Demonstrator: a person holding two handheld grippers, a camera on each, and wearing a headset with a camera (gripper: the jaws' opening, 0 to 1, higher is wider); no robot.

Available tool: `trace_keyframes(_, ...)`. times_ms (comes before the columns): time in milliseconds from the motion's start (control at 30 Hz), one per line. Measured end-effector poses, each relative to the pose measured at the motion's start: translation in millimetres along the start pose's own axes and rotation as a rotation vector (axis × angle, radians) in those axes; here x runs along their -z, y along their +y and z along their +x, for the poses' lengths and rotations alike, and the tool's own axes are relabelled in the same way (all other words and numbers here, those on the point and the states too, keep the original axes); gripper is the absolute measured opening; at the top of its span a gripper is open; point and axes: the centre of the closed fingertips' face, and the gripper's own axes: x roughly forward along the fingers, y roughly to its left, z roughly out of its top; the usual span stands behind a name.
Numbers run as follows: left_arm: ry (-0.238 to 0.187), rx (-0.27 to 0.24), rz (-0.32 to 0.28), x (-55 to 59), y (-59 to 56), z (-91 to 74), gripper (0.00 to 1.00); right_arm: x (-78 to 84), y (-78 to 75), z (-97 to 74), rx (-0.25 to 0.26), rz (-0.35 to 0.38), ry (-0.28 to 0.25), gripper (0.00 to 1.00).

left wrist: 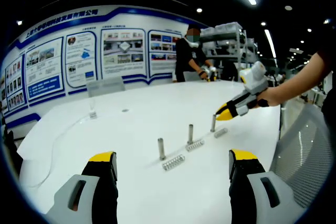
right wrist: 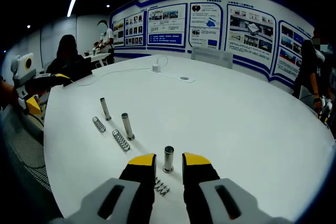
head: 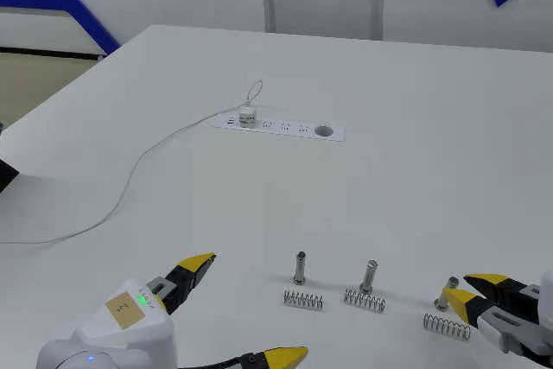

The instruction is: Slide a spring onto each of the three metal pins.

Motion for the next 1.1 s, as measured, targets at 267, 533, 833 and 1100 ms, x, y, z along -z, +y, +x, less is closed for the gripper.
trace_keyframes(267, 0.008, 0.004, 0.003, 2.0, -1.5, 0.3, 0.90, 20.7, 8.0, -7.1, -0.093, 0.029, 0.024, 0.21)
trace_keyframes(533, 0.023, 0.004, -0.001, 5.3, -2.2, 0.4, 0.89, 41.1, 17.9, -6.0, -0.181, -0.061, 0.090, 0.22)
trace_keyframes(833, 0.041, -0.009, -0.015, 9.7, 0.6, -0.2, 0.89, 51.9, 17.9, 6.4, -0.258, -0.083, 0.126, 0.22)
trace_keyframes(1100, 0.053, -0.020, -0.033, 13.1, 3.1, -0.2, 0.88, 50.1, 22.2, 7.5, -0.308, -0.100, 0.127, 0.20)
